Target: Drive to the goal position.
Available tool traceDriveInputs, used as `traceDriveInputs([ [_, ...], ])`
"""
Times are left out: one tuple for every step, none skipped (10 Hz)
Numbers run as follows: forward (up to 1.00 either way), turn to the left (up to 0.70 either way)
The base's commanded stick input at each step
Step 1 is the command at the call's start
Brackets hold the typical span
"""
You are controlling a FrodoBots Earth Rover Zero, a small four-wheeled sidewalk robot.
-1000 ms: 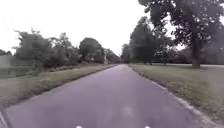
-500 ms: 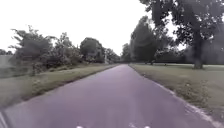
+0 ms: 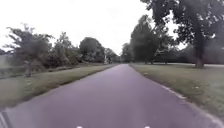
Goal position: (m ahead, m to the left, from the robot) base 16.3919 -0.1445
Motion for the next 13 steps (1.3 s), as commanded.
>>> traceDriveInputs([
  [0.70,-0.14],
  [0.70,-0.14],
  [0.70,-0.14],
  [0.70,-0.14],
  [0.70,-0.14],
  [0.70,-0.13],
  [0.70,-0.11],
  [0.70,0.00],
  [0.70,0.00],
  [0.70,0.00],
  [0.70,0.00],
  [0.69,0.00],
  [0.65,0.00],
])
